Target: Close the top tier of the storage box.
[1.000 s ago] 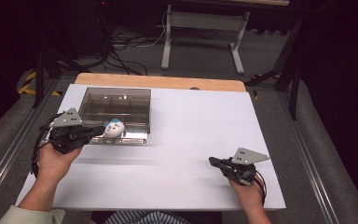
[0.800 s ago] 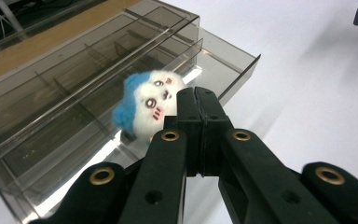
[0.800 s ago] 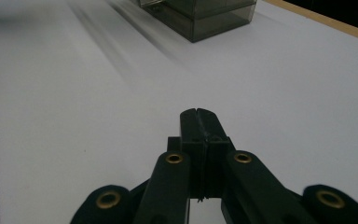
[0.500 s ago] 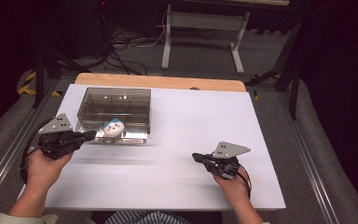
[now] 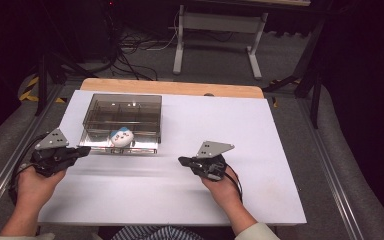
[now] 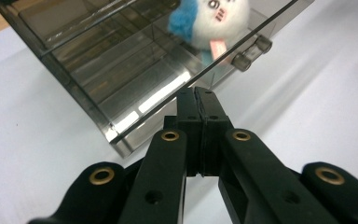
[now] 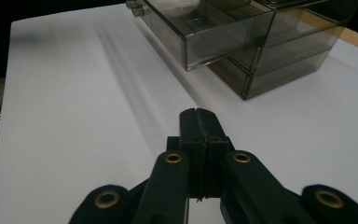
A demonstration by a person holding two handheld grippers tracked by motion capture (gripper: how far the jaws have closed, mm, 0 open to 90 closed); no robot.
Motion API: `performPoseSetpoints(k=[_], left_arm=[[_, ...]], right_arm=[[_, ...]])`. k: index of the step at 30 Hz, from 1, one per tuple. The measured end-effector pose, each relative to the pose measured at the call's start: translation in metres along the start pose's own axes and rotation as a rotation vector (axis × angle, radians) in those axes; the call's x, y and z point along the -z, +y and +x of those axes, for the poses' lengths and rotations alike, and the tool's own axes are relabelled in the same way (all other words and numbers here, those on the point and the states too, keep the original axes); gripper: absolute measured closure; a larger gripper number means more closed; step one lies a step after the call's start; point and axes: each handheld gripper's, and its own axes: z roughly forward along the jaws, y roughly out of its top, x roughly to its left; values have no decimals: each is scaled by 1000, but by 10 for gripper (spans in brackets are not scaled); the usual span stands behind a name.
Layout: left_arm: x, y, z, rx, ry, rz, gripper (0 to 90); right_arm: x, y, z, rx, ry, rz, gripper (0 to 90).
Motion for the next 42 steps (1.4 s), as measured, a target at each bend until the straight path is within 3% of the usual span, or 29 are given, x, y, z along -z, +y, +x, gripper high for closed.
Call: performPoseSetpoints(k=[4, 6, 23, 32, 37, 42], left_arm=[[-2, -1, 3, 4, -23, 8, 899], [-4, -2, 4, 11, -36, 35, 899], [-10, -6, 14, 44, -50, 104, 899], [-13, -8, 18, 54, -24, 127, 899], [-16, -10, 19, 57, -6, 132, 896], [-17, -10, 21, 72, 6, 115, 899]], right_arm=[[-10, 5, 2, 8, 8, 10, 900], [-16, 9, 3, 13, 12, 14, 900], [-52, 33, 11, 50, 13, 42, 900], [-66, 35, 12, 45, 7, 61, 900], [-71, 35, 12, 45, -23, 66, 900], [-73, 35, 11, 36, -40, 56, 900]])
